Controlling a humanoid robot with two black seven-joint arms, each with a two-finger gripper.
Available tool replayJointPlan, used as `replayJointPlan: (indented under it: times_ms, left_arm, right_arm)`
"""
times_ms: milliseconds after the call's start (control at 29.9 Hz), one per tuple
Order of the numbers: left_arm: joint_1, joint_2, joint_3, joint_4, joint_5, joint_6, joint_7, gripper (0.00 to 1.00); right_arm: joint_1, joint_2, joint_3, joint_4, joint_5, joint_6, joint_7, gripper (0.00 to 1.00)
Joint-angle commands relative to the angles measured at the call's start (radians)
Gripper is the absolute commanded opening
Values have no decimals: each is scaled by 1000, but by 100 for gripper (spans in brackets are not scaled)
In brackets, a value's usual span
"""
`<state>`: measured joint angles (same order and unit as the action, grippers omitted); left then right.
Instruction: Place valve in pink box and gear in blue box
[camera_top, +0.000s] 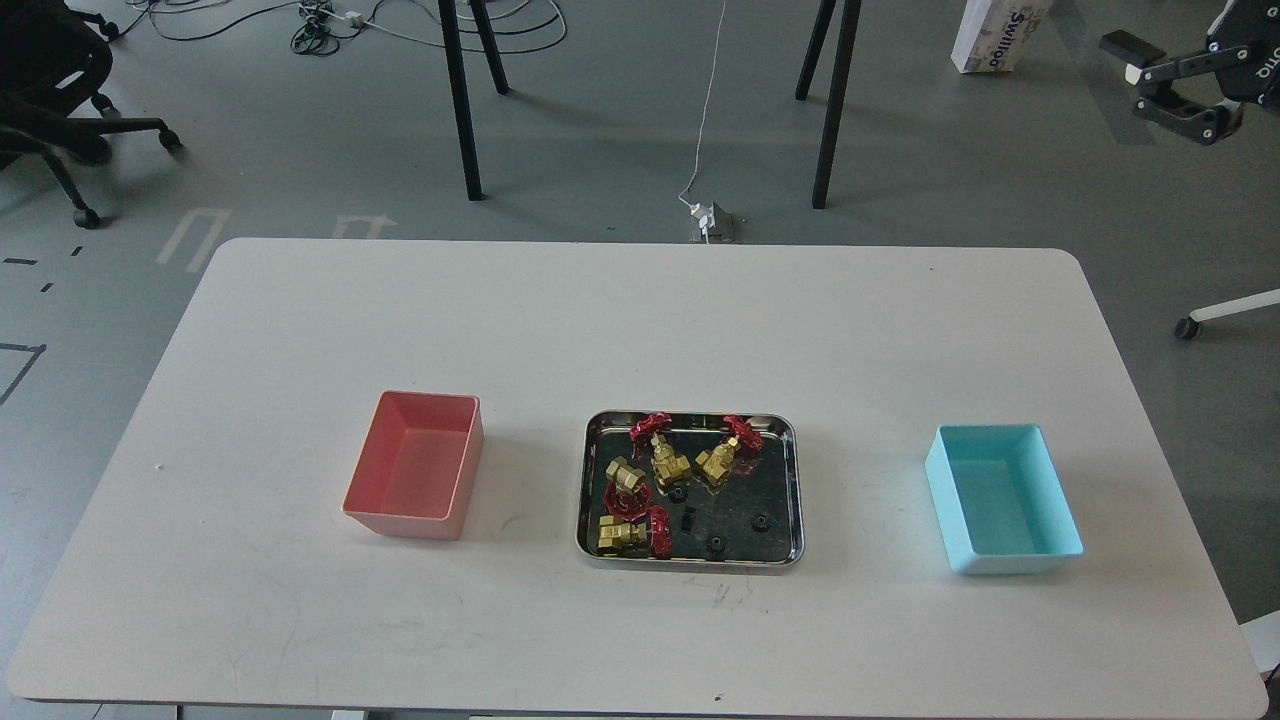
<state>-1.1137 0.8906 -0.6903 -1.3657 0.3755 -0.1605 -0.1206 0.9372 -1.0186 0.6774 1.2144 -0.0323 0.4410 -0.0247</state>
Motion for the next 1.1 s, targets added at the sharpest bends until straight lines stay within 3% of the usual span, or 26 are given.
replayJointPlan:
  times_ms: [0,33,134,201,301,401,468,569,669,803,1003,1070]
  left_arm:
    - [11,7,-15,-1,6,7,-16,100]
    - [15,8,-12,-3,16,7,-36,100]
    - [23,10,-11,-4,86,10,-167,100]
    - [23,10,-18,-4,86,16,-207,100]
    - [22,28,-28,-6,72,-19,-217,100]
    - [23,59,-63,5,95,-149,-226,100]
    - [22,47,-61,23,158,-172,-229,100]
    - [29,5,-34,17,247,-206,-215,100]
    - [34,-9,78,-19,414,-220,-192,100]
    - [43,-80,142,-102,861,-96,-174,98]
    - [68,-280,297,-119,1498,-2,-41,98]
    - [81,-352,352,-112,1650,7,-14,98]
  right_arm:
    - [0,0,-4,5,0,-2,-1,99]
    - [0,0,-4,5,0,-1,-1,99]
    - [2,2,-2,5,-1,1,-1,99]
    - [5,3,-2,5,-1,1,-1,99]
    - [6,5,-2,5,-3,4,-1,99]
    - [8,8,1,4,-3,5,0,99]
    - [8,6,7,5,-3,5,2,99]
    - [9,6,28,1,-6,4,2,99]
    - [28,6,44,-1,-14,1,2,99]
    - [54,6,41,-7,-20,-2,-4,99]
    - [57,8,36,-9,-83,-16,-6,99]
    - [57,8,36,-9,-100,-15,-4,99]
